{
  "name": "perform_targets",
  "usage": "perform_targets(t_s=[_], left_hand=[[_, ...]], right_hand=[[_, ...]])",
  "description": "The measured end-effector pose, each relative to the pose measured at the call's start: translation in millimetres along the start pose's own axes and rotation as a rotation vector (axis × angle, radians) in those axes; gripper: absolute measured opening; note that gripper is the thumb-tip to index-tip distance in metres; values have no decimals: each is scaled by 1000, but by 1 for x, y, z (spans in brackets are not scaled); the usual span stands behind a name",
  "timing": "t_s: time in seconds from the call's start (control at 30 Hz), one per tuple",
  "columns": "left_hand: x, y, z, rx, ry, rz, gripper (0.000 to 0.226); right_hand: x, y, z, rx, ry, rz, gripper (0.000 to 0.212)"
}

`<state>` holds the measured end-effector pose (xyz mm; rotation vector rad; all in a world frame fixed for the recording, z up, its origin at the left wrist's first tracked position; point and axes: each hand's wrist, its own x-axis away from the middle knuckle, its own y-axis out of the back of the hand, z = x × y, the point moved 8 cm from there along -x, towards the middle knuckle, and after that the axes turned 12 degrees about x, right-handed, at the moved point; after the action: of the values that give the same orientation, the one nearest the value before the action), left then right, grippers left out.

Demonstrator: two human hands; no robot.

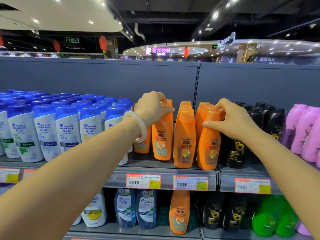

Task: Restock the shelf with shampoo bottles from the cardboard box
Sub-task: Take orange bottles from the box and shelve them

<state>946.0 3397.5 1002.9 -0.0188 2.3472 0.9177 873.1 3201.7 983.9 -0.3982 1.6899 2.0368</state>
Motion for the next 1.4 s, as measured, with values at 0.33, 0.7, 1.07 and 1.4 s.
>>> perform_targets(t_s=[0.33, 0.7, 1.07, 1.4], left_hand=[[-9, -17, 7, -144, 18, 2, 44], [14, -9, -32, -187, -268, -131, 47], [29, -45, -39, 8, -144, 115, 56], [30, -33, -30, 139, -75, 114, 54]], right_hand=[[2, -2, -2, -23, 8, -15, 55], [3, -4, -4, -27, 10, -20, 55], [9, -6, -4, -60, -19, -2, 68], [14, 6, -11, -137, -50, -64, 55]])
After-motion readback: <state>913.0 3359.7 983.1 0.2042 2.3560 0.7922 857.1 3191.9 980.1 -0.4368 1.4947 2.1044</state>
